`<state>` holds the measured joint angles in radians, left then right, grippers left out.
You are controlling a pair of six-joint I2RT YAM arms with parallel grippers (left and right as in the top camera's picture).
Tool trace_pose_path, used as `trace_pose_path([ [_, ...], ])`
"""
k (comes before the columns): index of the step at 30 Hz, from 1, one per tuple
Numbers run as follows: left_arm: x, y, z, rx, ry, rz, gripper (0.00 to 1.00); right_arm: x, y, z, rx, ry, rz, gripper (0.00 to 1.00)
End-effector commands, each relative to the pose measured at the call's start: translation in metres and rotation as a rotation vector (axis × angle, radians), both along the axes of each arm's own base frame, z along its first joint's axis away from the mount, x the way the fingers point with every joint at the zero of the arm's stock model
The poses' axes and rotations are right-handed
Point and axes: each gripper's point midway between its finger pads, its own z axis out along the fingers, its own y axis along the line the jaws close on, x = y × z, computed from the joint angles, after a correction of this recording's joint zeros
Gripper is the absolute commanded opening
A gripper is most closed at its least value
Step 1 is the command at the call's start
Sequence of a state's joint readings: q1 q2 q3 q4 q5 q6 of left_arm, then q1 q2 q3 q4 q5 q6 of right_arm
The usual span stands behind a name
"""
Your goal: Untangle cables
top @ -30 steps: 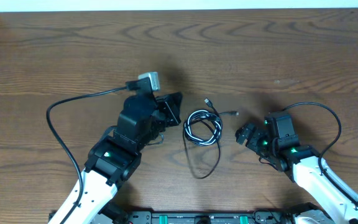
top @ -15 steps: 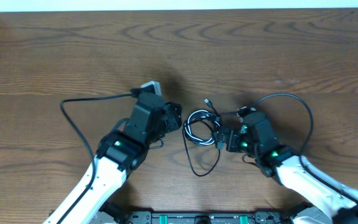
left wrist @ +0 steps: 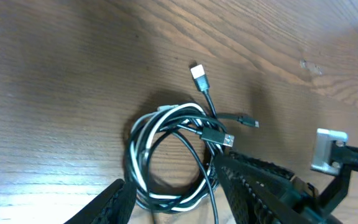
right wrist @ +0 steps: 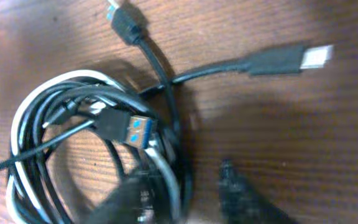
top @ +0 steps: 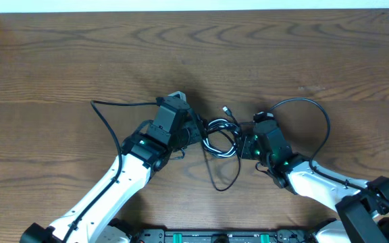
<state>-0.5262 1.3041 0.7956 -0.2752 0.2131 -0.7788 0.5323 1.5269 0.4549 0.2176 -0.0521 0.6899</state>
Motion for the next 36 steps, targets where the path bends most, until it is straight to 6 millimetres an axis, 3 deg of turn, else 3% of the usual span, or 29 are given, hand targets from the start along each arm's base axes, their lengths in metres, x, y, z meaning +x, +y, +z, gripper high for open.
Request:
trace_pose_path([
  [1, 0.0, -0.004, -0.007, -0.007, 0.032, -0.011, 0.53, -0.001, -0.009, -0.008, -0.031, 0.016, -0.036, 0.22],
  [6, 0.002, -0.001, -0.03, 0.037, 0.082, 0.001, 0.53, -0.002, -0.009, -0.008, -0.031, 0.016, -0.035, 0.13],
  [11, -0.003, -0.016, -0.046, -0.041, 0.189, 0.032, 0.53, -0.002, -0.009, -0.008, -0.031, 0.016, -0.035, 0.1],
  [18, -0.003, -0.042, -0.05, -0.115, 0.211, 0.034, 0.53, -0.002, -0.009, -0.008, -0.031, 0.016, -0.035, 0.09],
  [23, -0.003, -0.044, -0.051, -0.102, 0.202, 0.052, 0.52, -0.002, -0.009, -0.008, -0.031, 0.016, -0.035, 0.09],
  [27, -0.003, -0.044, -0.053, -0.077, 0.187, 0.062, 0.41, -0.002, -0.009, -0.008, -0.031, 0.016, -0.035, 0.09],
  [31, -0.003, -0.044, -0.054, -0.058, 0.173, 0.065, 0.38, -0.002, -0.009, -0.008, -0.031, 0.016, -0.035, 0.08],
  [36, 0.001, -0.039, -0.056, -0.032, 0.153, 0.09, 0.2, -0.002, -0.009, -0.008, -0.031, 0.017, -0.035, 0.08],
])
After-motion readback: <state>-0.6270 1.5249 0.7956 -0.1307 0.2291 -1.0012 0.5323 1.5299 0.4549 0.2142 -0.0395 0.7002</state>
